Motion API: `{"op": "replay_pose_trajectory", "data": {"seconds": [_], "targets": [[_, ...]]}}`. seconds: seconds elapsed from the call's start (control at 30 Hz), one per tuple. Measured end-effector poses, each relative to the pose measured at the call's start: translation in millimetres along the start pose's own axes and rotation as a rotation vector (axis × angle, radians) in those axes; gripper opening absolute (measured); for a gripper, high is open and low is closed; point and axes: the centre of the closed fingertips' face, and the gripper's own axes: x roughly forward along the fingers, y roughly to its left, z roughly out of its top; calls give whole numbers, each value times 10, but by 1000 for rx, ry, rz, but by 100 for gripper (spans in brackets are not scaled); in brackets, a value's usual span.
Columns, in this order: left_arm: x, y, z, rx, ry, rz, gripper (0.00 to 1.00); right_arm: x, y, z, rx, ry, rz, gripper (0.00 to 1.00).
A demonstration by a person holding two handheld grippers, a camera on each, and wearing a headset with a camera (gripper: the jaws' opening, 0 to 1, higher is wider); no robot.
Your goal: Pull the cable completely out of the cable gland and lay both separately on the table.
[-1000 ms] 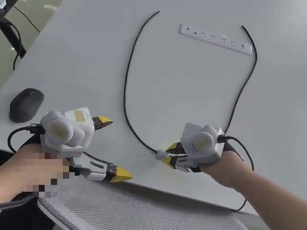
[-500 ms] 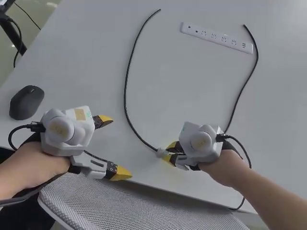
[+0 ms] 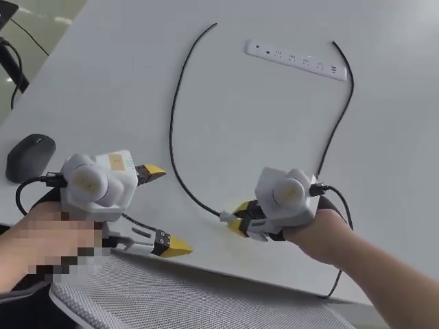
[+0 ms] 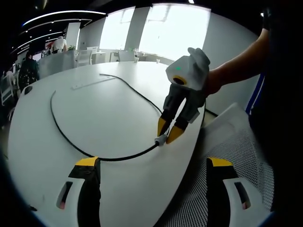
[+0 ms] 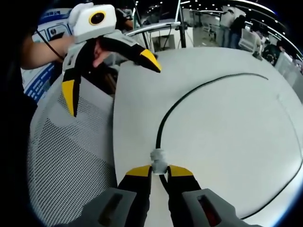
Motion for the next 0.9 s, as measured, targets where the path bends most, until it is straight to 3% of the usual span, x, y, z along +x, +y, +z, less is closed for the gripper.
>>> {"op": "replay_pose_trajectory", "data": {"seconds": [0.3, 0.67, 0.9], "targets": [[100, -95, 132, 57, 12, -43, 92, -212, 37, 116, 16, -46, -4, 7], [208, -232, 300, 104, 5, -89, 90, -474, 150, 230, -16, -63, 14, 7], [264, -327, 403, 120, -7, -115, 87, -580, 218, 268, -62, -46, 19, 7]]}}
